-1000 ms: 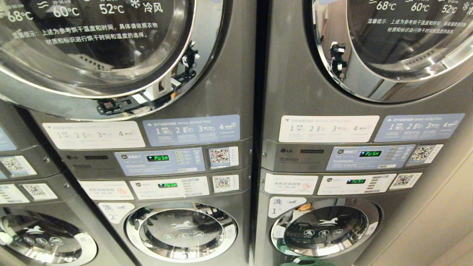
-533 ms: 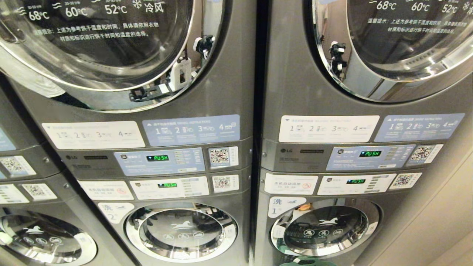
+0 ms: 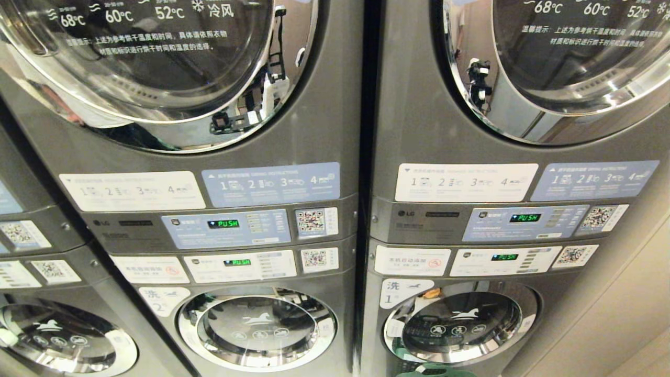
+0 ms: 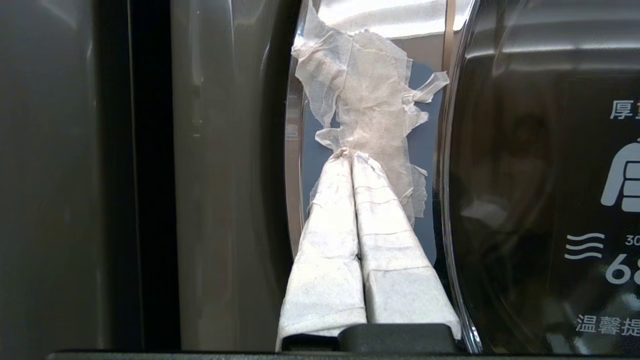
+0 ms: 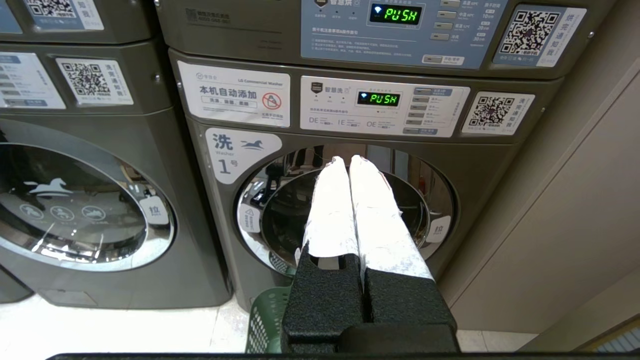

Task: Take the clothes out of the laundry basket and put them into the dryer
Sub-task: Close the dryer

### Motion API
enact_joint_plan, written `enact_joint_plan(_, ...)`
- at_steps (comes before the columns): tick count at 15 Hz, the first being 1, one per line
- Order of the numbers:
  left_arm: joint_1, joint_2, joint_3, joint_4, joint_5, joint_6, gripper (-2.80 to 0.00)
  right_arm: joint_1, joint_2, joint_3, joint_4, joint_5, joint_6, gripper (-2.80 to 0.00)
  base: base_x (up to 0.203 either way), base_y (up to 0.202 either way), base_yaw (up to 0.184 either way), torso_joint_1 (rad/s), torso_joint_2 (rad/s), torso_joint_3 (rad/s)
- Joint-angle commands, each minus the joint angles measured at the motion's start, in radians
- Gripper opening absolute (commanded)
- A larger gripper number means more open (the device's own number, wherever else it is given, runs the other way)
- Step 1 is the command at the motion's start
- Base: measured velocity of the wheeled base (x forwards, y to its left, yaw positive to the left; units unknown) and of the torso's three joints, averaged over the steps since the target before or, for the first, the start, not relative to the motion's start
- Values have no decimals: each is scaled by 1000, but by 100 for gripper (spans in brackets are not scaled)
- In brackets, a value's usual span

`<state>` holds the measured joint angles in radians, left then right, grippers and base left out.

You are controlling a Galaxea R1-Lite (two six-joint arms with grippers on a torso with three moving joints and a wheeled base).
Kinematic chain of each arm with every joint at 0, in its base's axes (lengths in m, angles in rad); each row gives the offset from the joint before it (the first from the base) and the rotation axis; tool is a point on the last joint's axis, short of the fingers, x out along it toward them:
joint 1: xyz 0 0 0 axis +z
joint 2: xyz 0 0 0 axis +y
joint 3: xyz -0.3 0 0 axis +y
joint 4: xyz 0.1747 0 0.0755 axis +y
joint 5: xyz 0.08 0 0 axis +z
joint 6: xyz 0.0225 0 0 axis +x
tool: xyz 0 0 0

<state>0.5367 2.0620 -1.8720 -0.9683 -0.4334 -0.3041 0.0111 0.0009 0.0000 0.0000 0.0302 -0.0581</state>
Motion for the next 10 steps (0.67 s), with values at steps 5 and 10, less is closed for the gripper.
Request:
enact_joint_plan(5,-54,60,-24,-4,-4,0,-280,0,1,3,0,0,-6,-280,0,0,0,0,0,0)
enact_joint_plan(10,-87,72,-24,17,-38,2,-280,1,1,3,0,0,-6,-280,0,0,0,0,0,0)
